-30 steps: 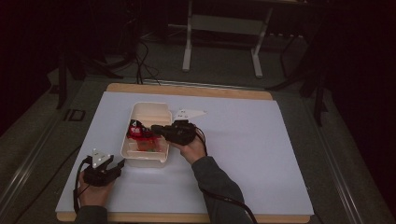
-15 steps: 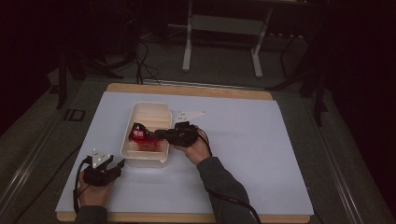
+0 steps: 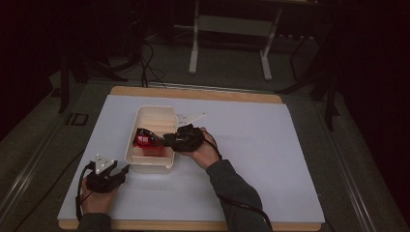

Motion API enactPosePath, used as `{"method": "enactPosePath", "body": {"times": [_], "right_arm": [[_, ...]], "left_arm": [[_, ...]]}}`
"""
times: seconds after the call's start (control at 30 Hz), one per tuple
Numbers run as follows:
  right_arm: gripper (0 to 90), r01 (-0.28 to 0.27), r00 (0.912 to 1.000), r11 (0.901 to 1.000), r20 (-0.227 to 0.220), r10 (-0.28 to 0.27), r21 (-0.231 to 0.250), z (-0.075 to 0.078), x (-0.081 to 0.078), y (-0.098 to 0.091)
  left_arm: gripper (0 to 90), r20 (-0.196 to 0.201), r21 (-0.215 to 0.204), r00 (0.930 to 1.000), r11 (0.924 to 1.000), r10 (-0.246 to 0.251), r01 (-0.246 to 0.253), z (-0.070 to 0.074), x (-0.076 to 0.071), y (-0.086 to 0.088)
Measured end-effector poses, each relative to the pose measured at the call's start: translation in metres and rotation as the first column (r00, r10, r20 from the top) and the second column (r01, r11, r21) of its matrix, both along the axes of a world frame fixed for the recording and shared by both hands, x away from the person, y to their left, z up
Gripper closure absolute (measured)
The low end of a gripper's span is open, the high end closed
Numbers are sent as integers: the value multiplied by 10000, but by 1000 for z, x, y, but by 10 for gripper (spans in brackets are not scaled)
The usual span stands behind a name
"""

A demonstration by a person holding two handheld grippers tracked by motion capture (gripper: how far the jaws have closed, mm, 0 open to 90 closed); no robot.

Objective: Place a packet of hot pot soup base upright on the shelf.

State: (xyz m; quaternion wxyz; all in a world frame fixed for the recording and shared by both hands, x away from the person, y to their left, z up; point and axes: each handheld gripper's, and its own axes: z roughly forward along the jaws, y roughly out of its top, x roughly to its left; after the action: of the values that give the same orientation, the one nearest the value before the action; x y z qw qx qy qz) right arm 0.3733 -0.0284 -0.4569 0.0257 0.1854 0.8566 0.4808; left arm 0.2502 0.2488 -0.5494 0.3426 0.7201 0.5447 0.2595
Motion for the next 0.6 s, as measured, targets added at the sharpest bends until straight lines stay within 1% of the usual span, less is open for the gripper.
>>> {"method": "enactPosePath", "body": {"times": [0.2,0.23,0.3,0.47,0.6], "right_arm": [[605,37,9994,9982,359,-16,-592,10,-6,0],[605,37,9994,9982,359,-16,-592,10,-6,0],[589,51,9988,9967,485,-11,-813,15,-8,-2],[574,98,9985,9949,540,-44,-999,20,-9,-7],[556,135,9985,9919,551,-66,-1263,21,-12,-14]], "left_arm": [[504,13,-12,10000,10000,7,-7,0,0,0],[504,13,-12,10000,10000,7,-7,0,0,0],[504,43,-41,10000,10000,32,-31,0,0,0],[504,57,-69,10000,10000,47,-47,0,0,0],[503,68,-81,10000,10000,51,-50,0,0,0]]}}
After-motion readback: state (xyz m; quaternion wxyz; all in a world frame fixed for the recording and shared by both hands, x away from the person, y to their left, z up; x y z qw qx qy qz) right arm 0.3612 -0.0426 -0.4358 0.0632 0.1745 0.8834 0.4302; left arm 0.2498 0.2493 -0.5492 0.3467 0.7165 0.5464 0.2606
